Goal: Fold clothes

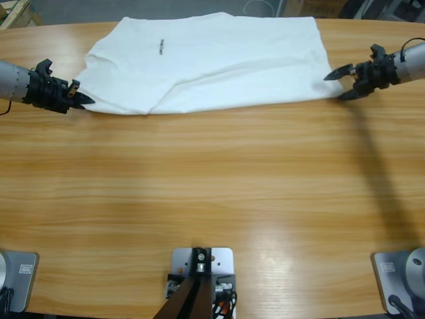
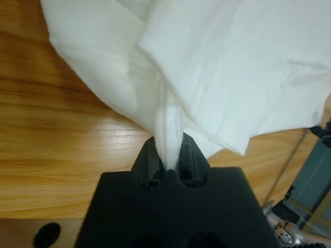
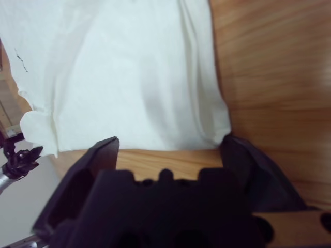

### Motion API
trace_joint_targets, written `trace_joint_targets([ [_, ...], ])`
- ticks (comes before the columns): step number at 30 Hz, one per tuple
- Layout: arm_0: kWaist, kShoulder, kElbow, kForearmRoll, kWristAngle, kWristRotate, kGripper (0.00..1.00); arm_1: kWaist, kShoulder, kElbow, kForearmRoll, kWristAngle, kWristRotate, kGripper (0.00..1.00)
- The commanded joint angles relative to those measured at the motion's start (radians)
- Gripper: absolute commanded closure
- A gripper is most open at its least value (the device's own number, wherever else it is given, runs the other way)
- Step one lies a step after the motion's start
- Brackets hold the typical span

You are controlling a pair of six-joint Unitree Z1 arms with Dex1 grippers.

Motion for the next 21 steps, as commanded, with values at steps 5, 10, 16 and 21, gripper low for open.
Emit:
trace_joint_targets([
  [5,0.014,0.017,0.005,0.003,-0.016,0.011,1.000,0.041,0.092,-0.013,-0.014,-0.012,0.018,0.807],
  [10,0.014,0.018,0.005,0.003,-0.016,0.011,1.000,0.041,0.092,-0.013,-0.013,-0.018,0.018,1.000],
  [16,0.014,0.012,0.006,0.004,-0.016,0.011,1.000,0.041,0.077,-0.013,0.001,-0.058,0.011,1.000],
  [21,0.017,-0.013,0.016,0.014,-0.016,0.010,1.000,0.041,0.031,0.019,0.006,-0.067,0.011,1.000],
])
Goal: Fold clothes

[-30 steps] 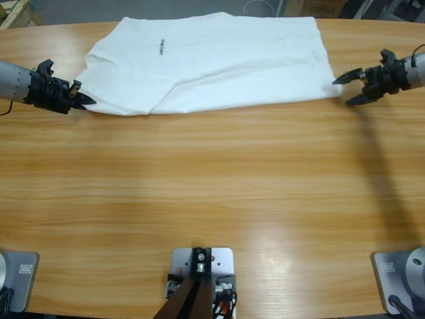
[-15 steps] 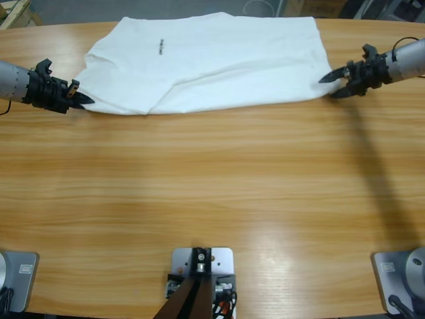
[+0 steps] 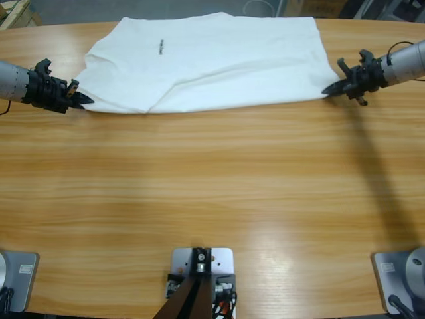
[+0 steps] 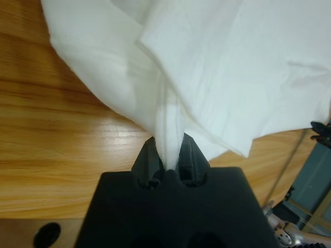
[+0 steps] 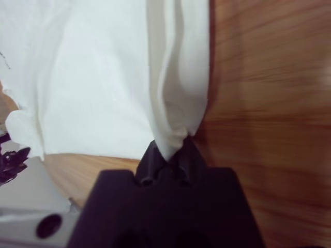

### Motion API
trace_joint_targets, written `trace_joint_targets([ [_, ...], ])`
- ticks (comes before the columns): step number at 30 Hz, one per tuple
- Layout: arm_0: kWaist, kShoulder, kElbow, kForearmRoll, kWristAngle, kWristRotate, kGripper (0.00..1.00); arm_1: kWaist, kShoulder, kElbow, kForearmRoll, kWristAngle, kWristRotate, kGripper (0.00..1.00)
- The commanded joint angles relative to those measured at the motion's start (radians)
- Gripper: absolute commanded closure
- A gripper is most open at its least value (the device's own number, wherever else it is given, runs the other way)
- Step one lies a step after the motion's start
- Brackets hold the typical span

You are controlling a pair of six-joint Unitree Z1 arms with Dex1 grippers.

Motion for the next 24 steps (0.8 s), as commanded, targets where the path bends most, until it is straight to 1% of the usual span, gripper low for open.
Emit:
trace_joint_targets([
  [1,0.011,-0.019,0.020,0.014,-0.016,0.006,1.000,0.006,-0.022,0.049,0.009,-0.030,0.005,1.000],
  [6,0.002,-0.080,0.079,0.015,-0.018,-0.001,1.000,0.009,-0.102,0.136,0.007,-0.034,0.035,1.000],
  [12,-0.023,-0.186,0.187,0.015,-0.012,-0.034,1.000,0.011,-0.204,0.248,0.015,-0.036,0.075,1.000],
  [20,-0.038,-0.411,0.346,0.031,0.014,-0.111,1.000,0.016,-0.367,0.306,0.139,-0.027,0.112,1.000],
  [24,-0.039,-0.501,0.381,0.076,0.029,-0.138,1.000,0.017,-0.414,0.313,0.227,-0.034,0.124,1.000],
])
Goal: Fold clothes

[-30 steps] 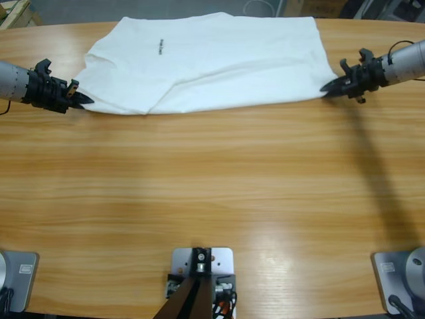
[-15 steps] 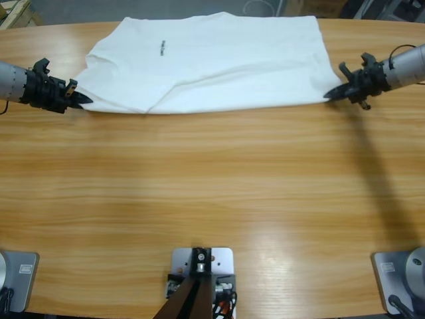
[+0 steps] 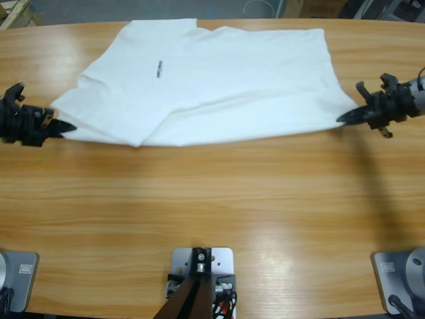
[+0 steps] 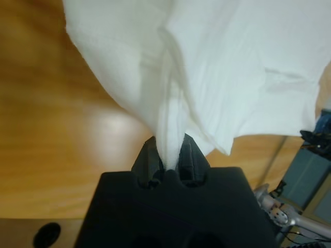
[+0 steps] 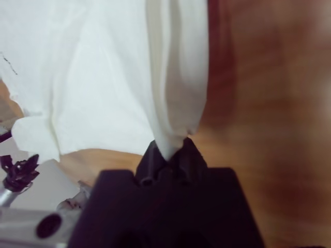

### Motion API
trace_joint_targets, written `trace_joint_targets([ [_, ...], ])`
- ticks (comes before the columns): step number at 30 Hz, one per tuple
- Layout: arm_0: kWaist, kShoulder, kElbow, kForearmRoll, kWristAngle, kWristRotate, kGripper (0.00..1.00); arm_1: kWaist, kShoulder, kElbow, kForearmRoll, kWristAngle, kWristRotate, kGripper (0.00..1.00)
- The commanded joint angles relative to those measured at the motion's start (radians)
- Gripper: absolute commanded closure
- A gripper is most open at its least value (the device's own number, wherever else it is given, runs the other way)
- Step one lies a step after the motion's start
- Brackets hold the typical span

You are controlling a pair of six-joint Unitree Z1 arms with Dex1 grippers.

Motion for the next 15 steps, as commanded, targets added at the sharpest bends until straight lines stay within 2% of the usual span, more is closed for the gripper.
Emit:
trace_joint_targets([
  [1,-0.017,-0.198,0.118,0.074,0.032,-0.066,1.000,0.014,-0.137,0.058,0.137,-0.013,0.040,1.000],
  [8,-0.101,-0.262,0.182,0.082,0.084,-0.159,1.000,0.014,-0.193,0.163,0.137,-0.026,0.088,1.000],
  [15,-0.117,-0.303,0.225,0.102,0.120,-0.211,1.000,0.014,-0.222,0.210,0.137,-0.061,0.128,1.000],
])
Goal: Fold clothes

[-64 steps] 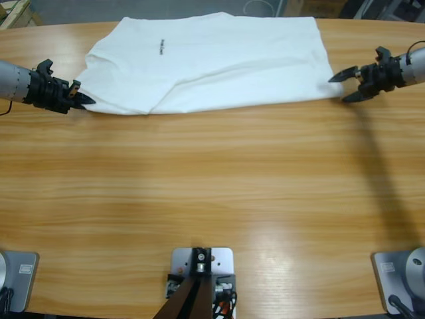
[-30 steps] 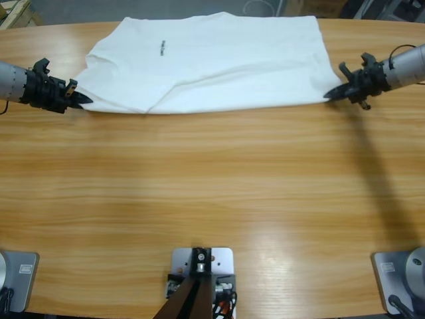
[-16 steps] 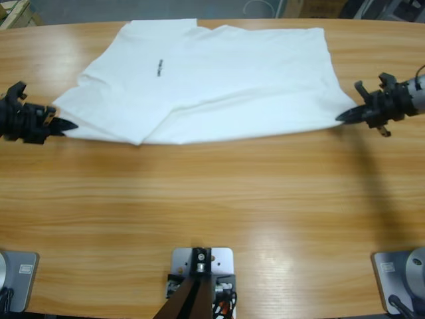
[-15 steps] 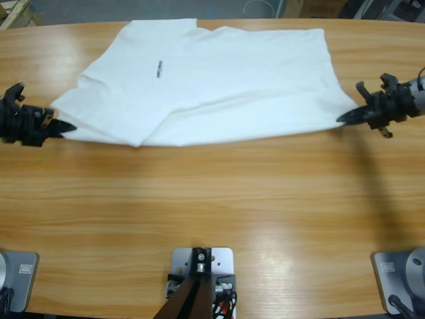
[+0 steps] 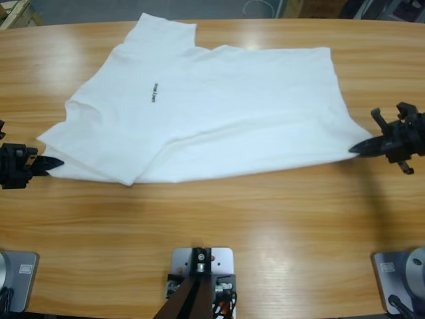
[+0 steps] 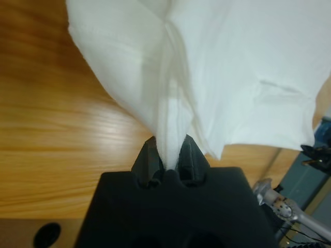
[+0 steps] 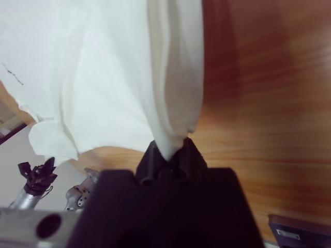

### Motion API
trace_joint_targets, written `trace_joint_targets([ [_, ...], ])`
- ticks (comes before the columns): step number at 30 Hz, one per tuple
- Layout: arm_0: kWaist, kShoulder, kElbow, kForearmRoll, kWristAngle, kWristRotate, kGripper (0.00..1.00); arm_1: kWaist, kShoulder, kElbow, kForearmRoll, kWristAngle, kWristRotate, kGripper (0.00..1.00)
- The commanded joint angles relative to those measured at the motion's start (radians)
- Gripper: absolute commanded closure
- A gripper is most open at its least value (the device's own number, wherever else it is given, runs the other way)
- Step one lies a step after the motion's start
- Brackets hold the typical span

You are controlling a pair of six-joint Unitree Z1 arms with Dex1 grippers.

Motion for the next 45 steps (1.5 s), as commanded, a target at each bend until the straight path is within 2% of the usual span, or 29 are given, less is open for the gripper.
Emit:
trace_joint_targets([
  [1,-0.031,-0.076,0.080,0.042,0.062,-0.066,1.000,0.011,-0.052,0.075,0.008,-0.051,0.056,1.000],
  [15,-0.053,-0.035,0.076,0.056,0.116,-0.095,1.000,0.011,-0.063,0.096,0.005,-0.092,0.112,1.000],
  [16,-0.053,-0.036,0.075,0.056,0.116,-0.096,0.790,0.011,-0.064,0.096,0.004,-0.092,0.113,1.000],
  [17,-0.052,-0.037,0.075,0.056,0.116,-0.096,0.398,0.012,-0.064,0.096,0.004,-0.092,0.114,0.646],
  [18,-0.052,-0.038,0.074,0.056,0.117,-0.096,0.182,0.011,-0.066,0.096,0.004,-0.092,0.115,0.242],
  [19,-0.052,-0.039,0.073,0.056,0.118,-0.096,0.057,0.011,-0.069,0.096,0.004,-0.092,0.116,0.057],
  [20,-0.052,-0.043,0.074,0.056,0.118,-0.097,0.010,0.011,-0.072,0.096,0.004,-0.092,0.116,0.001],
  [28,-0.059,-0.098,0.073,0.056,0.118,-0.100,0.004,0.011,-0.137,0.103,0.006,-0.102,0.125,0.000],
  [31,-0.093,-0.174,0.052,0.064,0.120,-0.118,0.002,0.011,-0.257,0.105,0.011,-0.118,0.160,0.000],
  [34,-0.171,-0.233,-0.021,0.084,0.158,-0.111,0.000,0.027,-0.415,0.082,-0.004,-0.142,0.196,0.000],
  [37,-0.224,-0.215,-0.091,0.108,0.163,-0.068,0.000,0.137,-0.421,0.054,-0.030,-0.148,0.203,0.000],
  [41,-0.229,-0.214,-0.145,0.157,0.171,-0.006,0.000,0.291,-0.351,0.033,-0.092,-0.156,0.210,0.000],
  [45,-0.236,-0.123,-0.186,0.169,0.167,0.051,0.003,0.445,-0.208,-0.009,-0.210,-0.091,0.210,0.000],
])
